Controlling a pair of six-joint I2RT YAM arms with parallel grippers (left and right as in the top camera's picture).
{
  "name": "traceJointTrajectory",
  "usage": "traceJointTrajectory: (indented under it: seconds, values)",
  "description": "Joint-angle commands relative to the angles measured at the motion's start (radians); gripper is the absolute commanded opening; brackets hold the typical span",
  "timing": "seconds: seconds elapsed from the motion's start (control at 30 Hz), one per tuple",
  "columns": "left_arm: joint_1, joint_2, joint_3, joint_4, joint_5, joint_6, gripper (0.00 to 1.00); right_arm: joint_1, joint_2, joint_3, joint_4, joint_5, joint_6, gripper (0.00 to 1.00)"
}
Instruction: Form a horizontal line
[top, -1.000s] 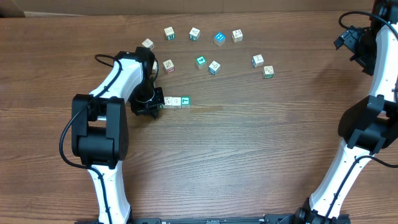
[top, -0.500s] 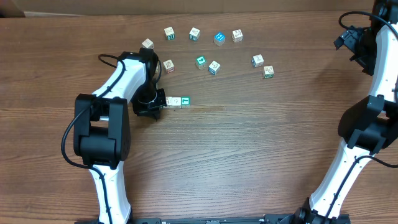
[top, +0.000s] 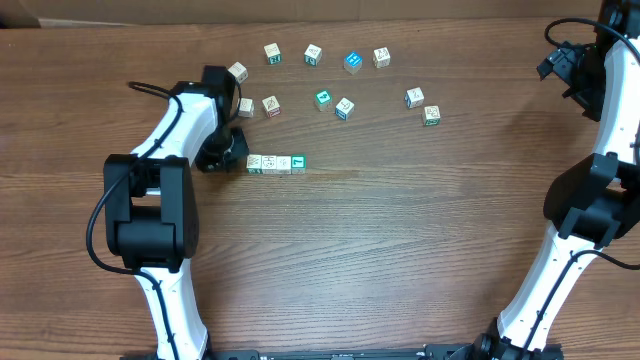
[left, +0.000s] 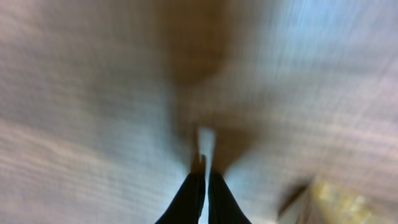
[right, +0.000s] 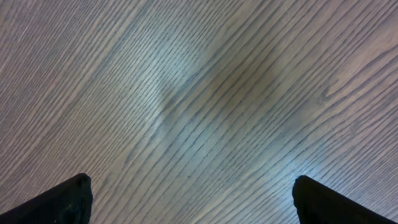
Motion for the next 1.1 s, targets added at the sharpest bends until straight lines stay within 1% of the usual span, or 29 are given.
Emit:
traceJointTrajectory:
  seconds: [0.0,0.17,0.33,0.73,1.07]
  values:
    - [0.001,0.04,-0.024,0.088,-0.036,-0.02,0.04,-0.003,-0.017,-0.003,0.002,0.002,-0.004,1.0]
    - [-0.014,0.04,-0.024,0.232,0.025,-0.019,0.04,-0.003,-0.017,-0.003,0.002,0.002,-0.004,1.0]
    - [-0.035,0.04,-0.024,0.306,0.101,-0.019,0.04,-0.003,-0.017,-0.003,0.002,0.002,-0.004,1.0]
    - [-0.093,0.04,-0.024,0.285,0.128,0.0,0.04,-0.003,-0.017,-0.003,0.002,0.002,-0.004,1.0]
    - [-0.092,0.04,-0.024,0.253,0.117,0.0,0.04,-0.003,-0.017,-0.003,0.002,0.002,-0.004,1.0]
